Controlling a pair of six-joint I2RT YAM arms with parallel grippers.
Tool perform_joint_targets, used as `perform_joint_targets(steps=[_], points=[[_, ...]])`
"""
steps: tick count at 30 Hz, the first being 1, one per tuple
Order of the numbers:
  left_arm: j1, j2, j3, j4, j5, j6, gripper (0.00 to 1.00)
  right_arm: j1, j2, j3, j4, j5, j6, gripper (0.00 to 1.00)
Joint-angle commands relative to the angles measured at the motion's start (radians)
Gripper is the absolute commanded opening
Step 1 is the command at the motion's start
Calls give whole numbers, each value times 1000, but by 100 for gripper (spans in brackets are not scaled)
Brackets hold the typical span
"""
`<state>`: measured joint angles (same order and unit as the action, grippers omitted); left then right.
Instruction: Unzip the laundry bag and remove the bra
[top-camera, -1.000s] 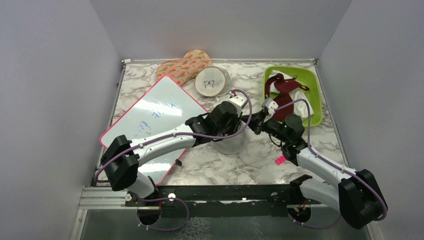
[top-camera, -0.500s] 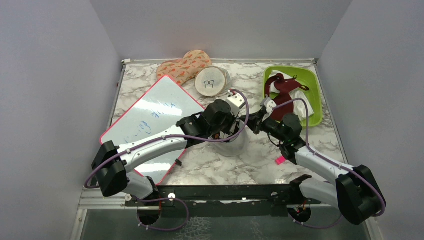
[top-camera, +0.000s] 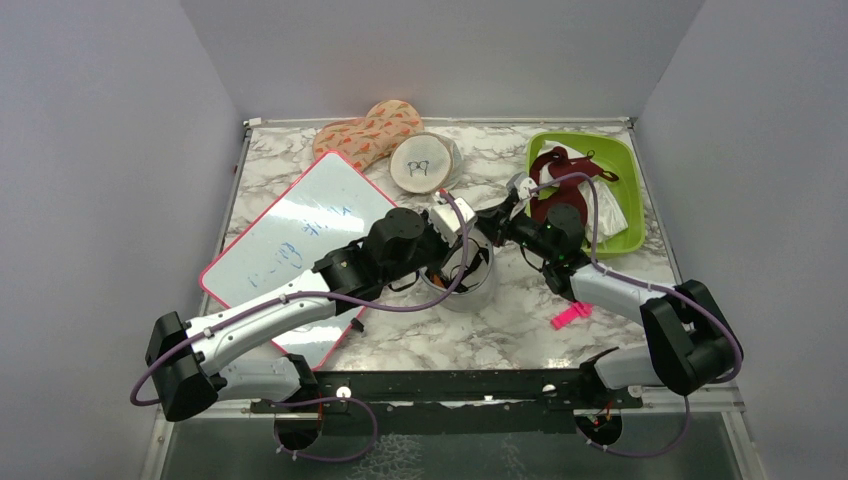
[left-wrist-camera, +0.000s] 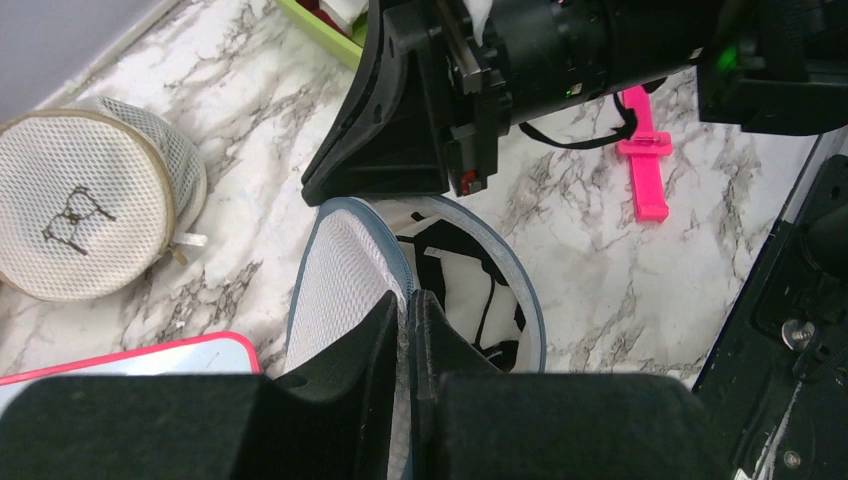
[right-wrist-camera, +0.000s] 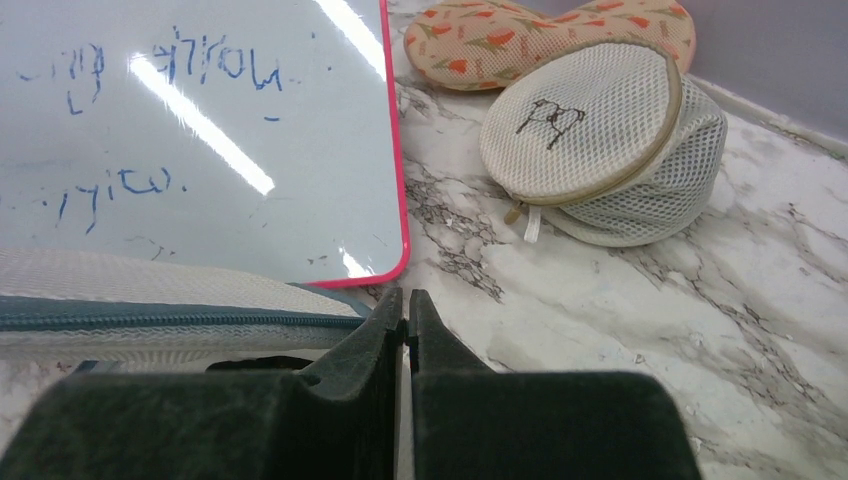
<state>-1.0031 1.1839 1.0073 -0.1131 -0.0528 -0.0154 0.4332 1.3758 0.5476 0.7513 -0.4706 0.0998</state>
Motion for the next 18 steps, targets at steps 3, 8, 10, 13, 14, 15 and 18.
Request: perform_joint_targets(steps=[3,8,10,13,14,15,18], points=[[-6,-60,-15,51,-10,17,0,-5,2,54,-17,28,-63,1],[-6,-61,-54,30,-62,-18,0,-5,-68,27,-71,31,-78,1],[-6,-53,-59,24,-66,-21,0,-5,-93,15,-91,30,-83,1],[-6,-36,-48,2,-100,-33,0,-5,-130,-1,-112,27,-90,1],[-6,-28,-42,-8,-104,-36,0,-5,-140,-8,-117,26,-91,1],[-6,-21,-35,-21,-105,-39,3,-5,-151,-14,-122,27,-92,1],[-6,6,-10,-63,-125,-70,16,-5,-184,-32,-137,17,-94,1]])
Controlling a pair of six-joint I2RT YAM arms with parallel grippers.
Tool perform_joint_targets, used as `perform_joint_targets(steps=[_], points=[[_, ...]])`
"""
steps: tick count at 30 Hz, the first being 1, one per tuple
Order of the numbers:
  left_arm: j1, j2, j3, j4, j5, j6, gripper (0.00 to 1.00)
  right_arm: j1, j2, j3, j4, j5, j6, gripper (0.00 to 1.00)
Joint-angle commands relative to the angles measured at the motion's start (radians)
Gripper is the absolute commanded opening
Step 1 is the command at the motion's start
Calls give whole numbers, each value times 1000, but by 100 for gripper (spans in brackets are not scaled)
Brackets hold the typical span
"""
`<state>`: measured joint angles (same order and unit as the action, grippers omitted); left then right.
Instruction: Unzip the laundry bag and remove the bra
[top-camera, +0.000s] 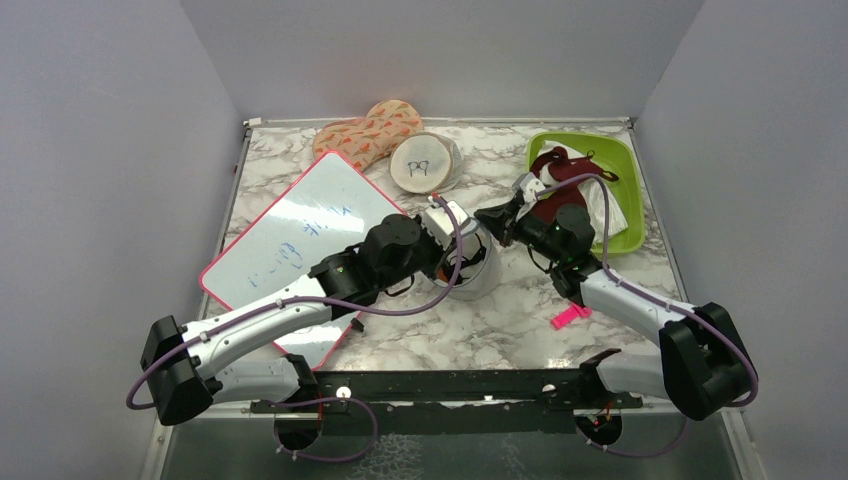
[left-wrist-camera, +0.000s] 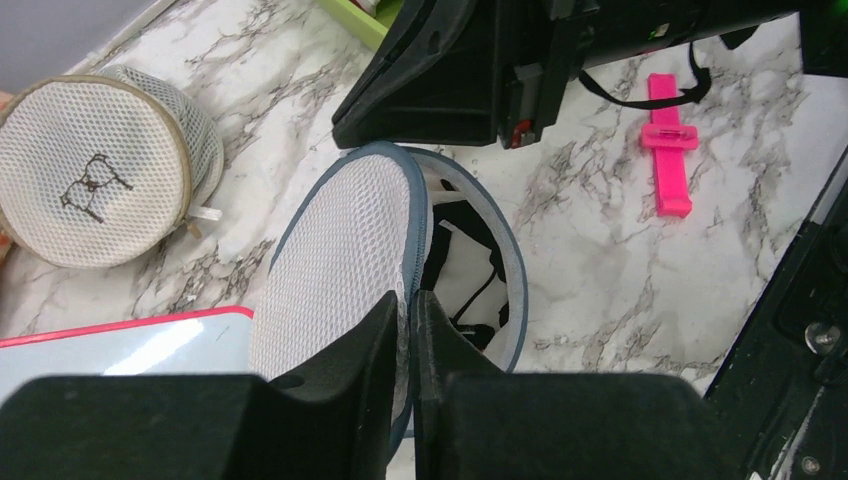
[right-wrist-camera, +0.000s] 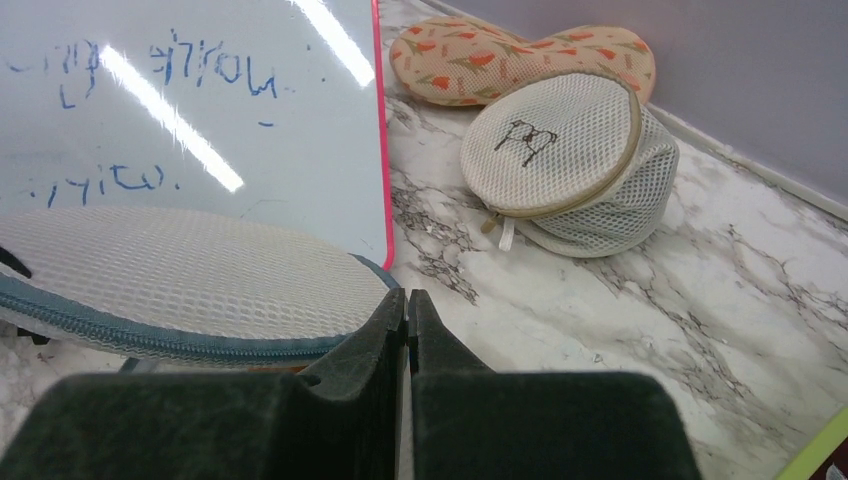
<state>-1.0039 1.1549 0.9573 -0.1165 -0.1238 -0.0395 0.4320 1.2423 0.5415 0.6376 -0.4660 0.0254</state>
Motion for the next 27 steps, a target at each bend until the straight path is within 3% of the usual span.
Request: perform_joint_targets(steps=[1,4,8,27], points=[[-6,45,45,-68,-57,-60,21,-4,-59,-31,-26,3,-21,1],[-6,74,58,-76,-47,-101,40,-4,-86,-42,-37,-20,-16,1],[-7,119,81,-68,-21,-153,57,-4,-118,-62,-29,-33,4,1],[-18,318,192,-52,-126,-228,65,-4,-149,-146,90,-94,107,1]])
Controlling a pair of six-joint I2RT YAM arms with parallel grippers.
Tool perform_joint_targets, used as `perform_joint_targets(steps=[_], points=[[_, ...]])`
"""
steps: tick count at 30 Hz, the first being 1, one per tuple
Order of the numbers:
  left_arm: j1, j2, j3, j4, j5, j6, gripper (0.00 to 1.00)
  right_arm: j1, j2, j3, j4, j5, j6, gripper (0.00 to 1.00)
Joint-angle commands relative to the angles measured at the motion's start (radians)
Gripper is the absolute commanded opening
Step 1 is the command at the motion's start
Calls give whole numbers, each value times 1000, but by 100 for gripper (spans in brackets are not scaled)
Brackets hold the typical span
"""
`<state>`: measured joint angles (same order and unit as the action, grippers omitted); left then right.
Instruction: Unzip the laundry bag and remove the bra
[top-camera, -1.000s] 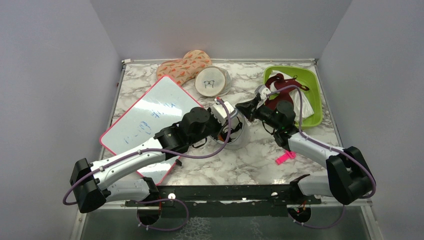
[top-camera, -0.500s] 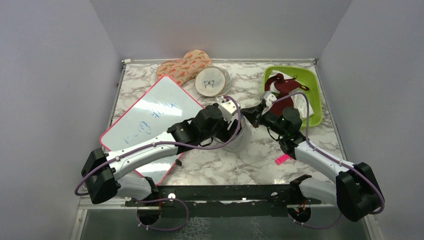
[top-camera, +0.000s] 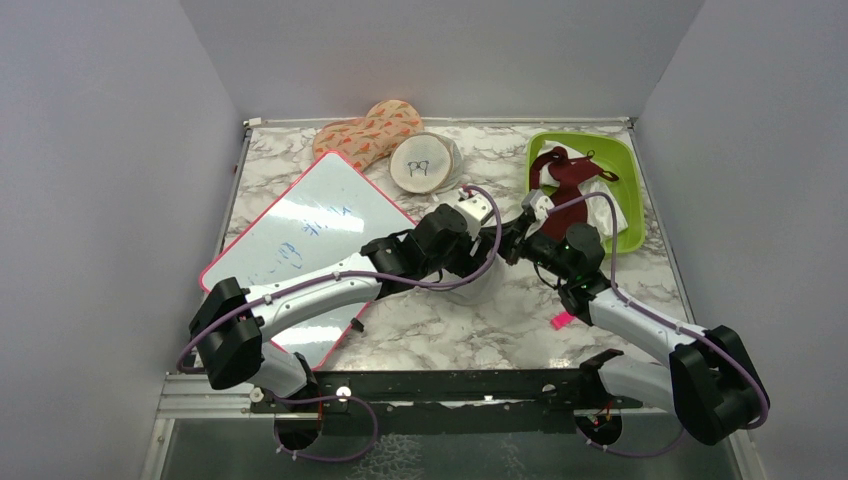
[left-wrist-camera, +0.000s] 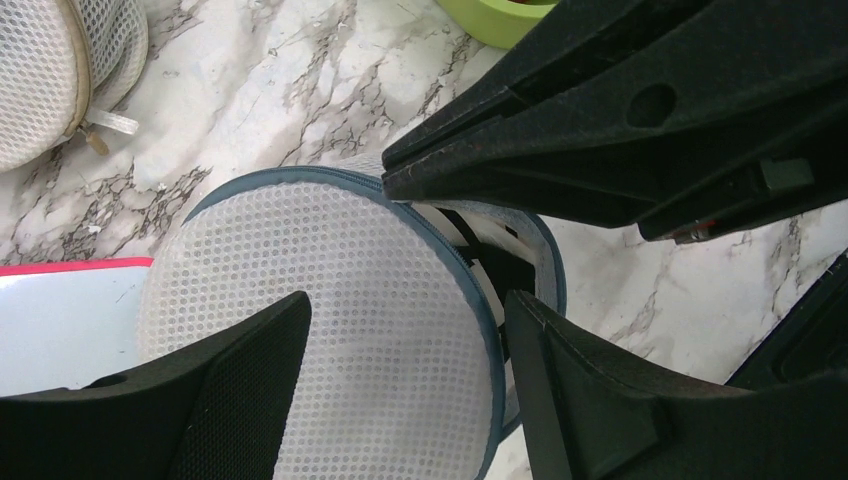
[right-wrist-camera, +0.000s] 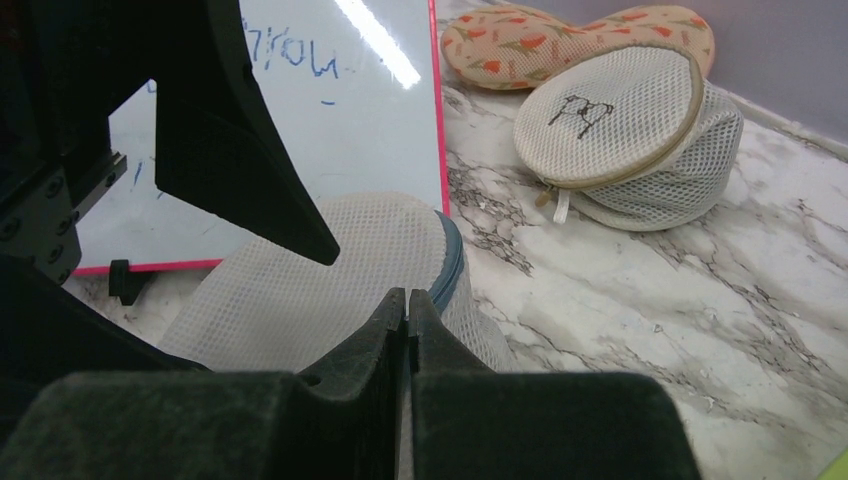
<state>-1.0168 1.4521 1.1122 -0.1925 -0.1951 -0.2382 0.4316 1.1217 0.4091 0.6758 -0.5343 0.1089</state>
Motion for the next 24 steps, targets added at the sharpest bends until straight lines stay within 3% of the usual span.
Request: perform_joint_targets(steps=[1,10,16,24], points=[[-5,25,37,26,-63,-35,64,-4,-34,-16,52,-25,24,1],[-6,55,17,50,-84,-59,61,-4,-54,-9,41,-22,27,1],[-7,4,3,54,-88,-13,22,-4,-57,-19,39,2,33,1],[-8,-73,28,6,-37,89,0,-5,-48,-12,56,42,21,1]])
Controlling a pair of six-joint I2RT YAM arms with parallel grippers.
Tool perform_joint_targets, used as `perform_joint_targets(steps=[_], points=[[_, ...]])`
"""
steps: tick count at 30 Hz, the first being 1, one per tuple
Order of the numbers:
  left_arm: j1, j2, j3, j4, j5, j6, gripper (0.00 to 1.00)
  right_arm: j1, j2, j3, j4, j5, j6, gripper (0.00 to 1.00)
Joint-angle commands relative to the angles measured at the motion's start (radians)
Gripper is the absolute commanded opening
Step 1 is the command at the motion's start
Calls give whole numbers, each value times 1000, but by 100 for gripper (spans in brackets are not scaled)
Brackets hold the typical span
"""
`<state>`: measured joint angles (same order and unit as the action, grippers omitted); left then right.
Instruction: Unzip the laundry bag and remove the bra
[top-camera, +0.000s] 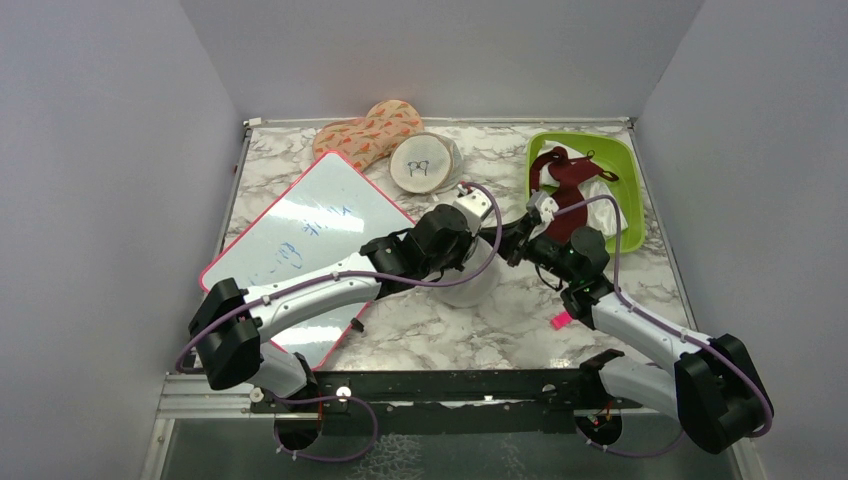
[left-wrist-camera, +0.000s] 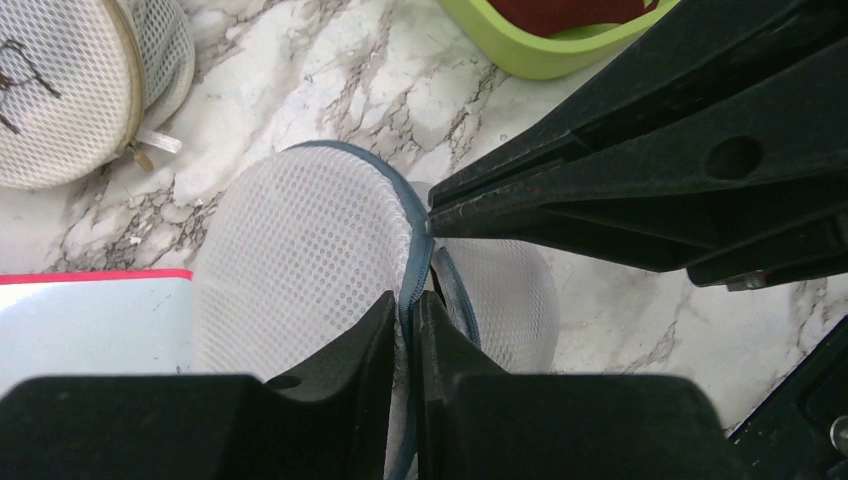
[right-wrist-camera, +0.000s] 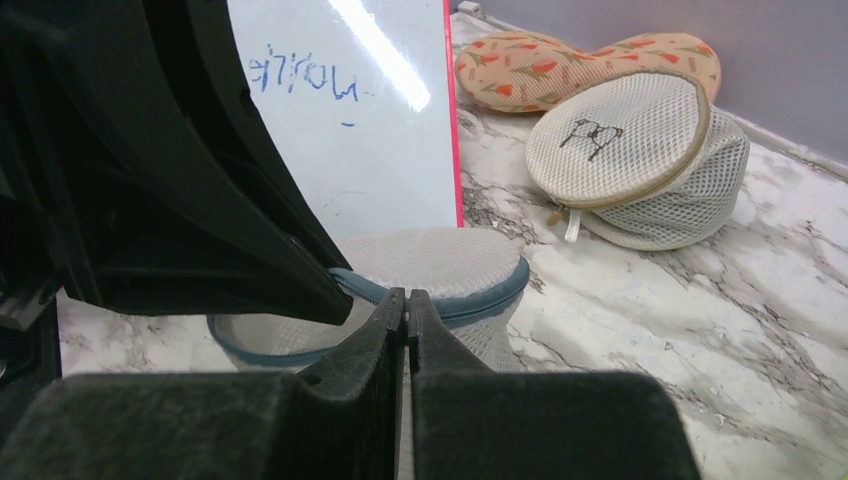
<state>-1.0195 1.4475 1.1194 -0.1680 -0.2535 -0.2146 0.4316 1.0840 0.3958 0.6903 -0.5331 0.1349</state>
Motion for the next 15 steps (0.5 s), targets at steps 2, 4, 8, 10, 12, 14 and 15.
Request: perform_joint_targets(steps=[2,4,8,10,12,14,15], points=[[-5,-84,30,-32,35,83,0,-7,-3,8,43,57,-12,1],[-5,-100,38,-46,48,100,0,-11,8,21,42,59,-14,1],[-7,-133,50,-71,84,148,0,-22,48,45,59,41,-5,1],[-9,-154,52,-82,89,174,0,-26,72,56,75,31,0,1],[-12,-172,55,-96,89,203,0,-33,98,64,95,16,9,1],[-15,-191,56,-106,92,231,0,-42,133,71,122,-9,23,1],[-17,-201,60,-110,94,244,0,-46,149,78,133,-26,30,1]])
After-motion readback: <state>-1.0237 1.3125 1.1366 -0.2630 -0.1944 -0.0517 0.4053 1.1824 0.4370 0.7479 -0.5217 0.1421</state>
